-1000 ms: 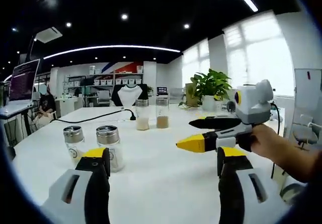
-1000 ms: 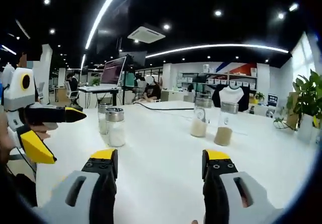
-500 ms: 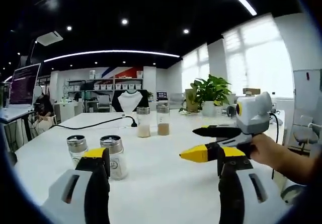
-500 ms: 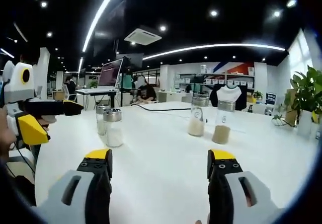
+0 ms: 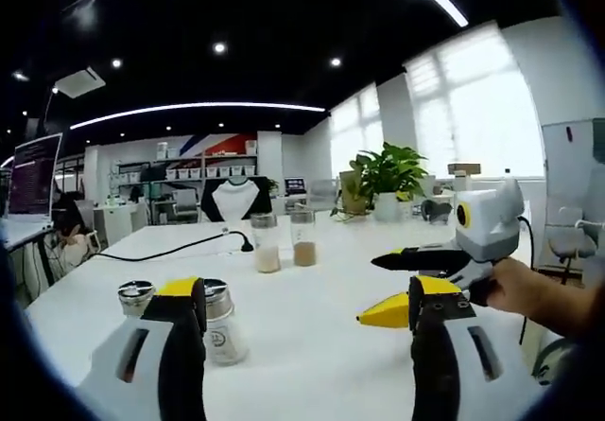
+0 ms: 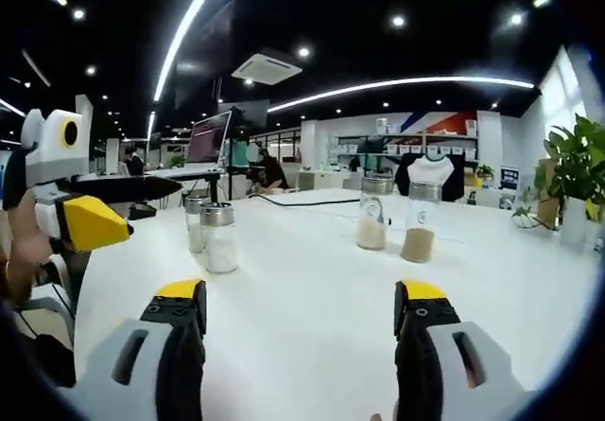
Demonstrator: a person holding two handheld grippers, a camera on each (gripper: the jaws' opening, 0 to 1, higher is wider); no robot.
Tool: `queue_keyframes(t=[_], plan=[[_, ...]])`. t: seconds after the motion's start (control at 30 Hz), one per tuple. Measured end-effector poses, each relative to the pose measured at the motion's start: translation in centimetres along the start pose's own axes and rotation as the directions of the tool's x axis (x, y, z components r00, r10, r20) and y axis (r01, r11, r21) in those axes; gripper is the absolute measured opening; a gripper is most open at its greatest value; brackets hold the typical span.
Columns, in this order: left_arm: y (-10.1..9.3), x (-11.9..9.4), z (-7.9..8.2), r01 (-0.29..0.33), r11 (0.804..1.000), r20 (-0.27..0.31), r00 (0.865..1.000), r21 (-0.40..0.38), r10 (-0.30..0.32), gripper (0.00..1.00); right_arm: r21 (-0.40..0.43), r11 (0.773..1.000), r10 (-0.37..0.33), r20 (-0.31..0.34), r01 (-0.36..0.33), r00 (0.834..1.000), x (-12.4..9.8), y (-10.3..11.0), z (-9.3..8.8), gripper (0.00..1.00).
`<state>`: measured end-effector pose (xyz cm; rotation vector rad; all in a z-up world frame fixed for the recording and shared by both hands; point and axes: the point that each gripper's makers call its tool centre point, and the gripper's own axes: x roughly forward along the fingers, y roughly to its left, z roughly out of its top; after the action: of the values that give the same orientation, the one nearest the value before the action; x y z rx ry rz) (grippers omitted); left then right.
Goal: Rotate the seasoning bottle until the label or dispensing opening points toward the visible target arrow and the bottle remains upright within the marked orientation range
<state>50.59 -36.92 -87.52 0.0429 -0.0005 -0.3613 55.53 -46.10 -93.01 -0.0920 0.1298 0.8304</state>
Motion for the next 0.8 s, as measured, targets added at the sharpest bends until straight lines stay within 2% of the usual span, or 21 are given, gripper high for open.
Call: queue_keyframes(t=[0.13, 0.27, 0.47, 0.63, 0.8], plan=[[1.1, 0.3, 0.6, -0.029, 0.998, 0.004, 1.0, 0.049, 0.029, 0.93, 0.0, 1.0, 0.006, 0.0, -0.006, 1.0, -0.4, 0.2, 0.0, 0.83], [2.0, 0.8, 1.3, -0.03, 0.997, 0.009, 1.0, 0.069, 0.03, 0.93, 0.003, 1.0, 0.004, 0.004, -0.004, 1.0, -0.6, 0.0, 0.0, 0.84], [2.5, 1.8, 2.0, 0.01, 1.0, 0.027, 1.0, 0.025, -0.01, 0.94, -0.003, 1.0, 0.01, 0.011, -0.01, 1.0, -0.8, 0.0, 0.2, 0.86], [2.6, 2.6, 1.7, 0.028, 0.999, 0.015, 0.999, 0.017, -0.028, 0.95, -0.006, 1.0, 0.011, 0.011, -0.011, 1.0, -1.0, 0.1, 0.3, 0.89], [2.9, 3.4, 0.9, 0.014, 1.0, -0.003, 1.0, 0.026, -0.014, 0.95, -0.01, 1.0, 0.011, 0.032, -0.011, 0.999, -1.2, 0.5, 0.8, 0.93]])
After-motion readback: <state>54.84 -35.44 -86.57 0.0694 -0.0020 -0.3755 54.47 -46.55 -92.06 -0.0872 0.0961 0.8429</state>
